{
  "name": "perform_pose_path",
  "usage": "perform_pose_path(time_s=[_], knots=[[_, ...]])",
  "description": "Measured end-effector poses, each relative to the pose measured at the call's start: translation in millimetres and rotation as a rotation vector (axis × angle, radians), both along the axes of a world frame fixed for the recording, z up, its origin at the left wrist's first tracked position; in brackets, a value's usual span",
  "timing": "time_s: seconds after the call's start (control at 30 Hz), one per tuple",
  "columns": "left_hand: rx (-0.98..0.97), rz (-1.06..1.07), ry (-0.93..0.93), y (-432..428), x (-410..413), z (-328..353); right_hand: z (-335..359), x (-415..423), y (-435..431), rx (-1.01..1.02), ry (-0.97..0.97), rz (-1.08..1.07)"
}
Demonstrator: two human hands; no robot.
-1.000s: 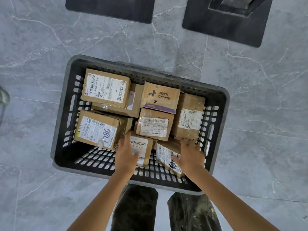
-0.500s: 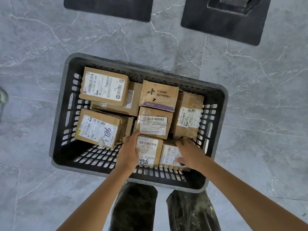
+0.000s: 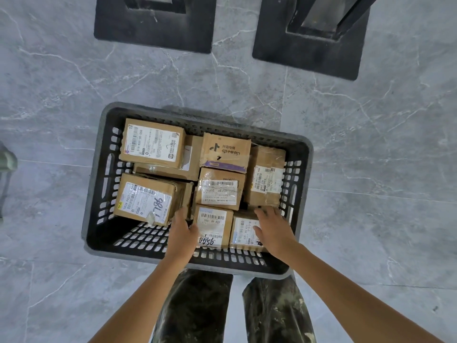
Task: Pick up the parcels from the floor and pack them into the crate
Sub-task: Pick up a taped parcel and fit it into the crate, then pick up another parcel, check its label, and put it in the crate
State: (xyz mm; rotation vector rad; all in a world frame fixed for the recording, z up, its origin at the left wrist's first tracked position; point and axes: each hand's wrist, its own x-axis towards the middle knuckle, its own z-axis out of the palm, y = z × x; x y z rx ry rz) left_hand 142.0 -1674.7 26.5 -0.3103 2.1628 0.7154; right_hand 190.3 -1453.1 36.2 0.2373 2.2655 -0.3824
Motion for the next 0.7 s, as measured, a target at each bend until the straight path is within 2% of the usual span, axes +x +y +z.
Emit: perform_pose_path(time_s=[0.1, 0.2, 0.4, 0.57, 0.7], knots=[[-0.059, -0.377, 0.267, 6, -19, 48, 42, -22, 3, -0.136, 0.017, -0.146], [-0.004, -0.547, 0.402, 34, -62, 119, 98, -65, 0, -0.223, 0.104, -0.291], [0.082, -0.555, 0.565, 75, -145, 304, 259, -150, -7, -0.364, 0.376, -0.453], [0.097, -0.66, 0.813, 89, -182, 461, 425, -192, 4, -0.316, 0.589, -0.48], [0.137, -0.666, 1.012, 116, -204, 591, 562, -200, 42, -0.272, 0.792, -0.468]])
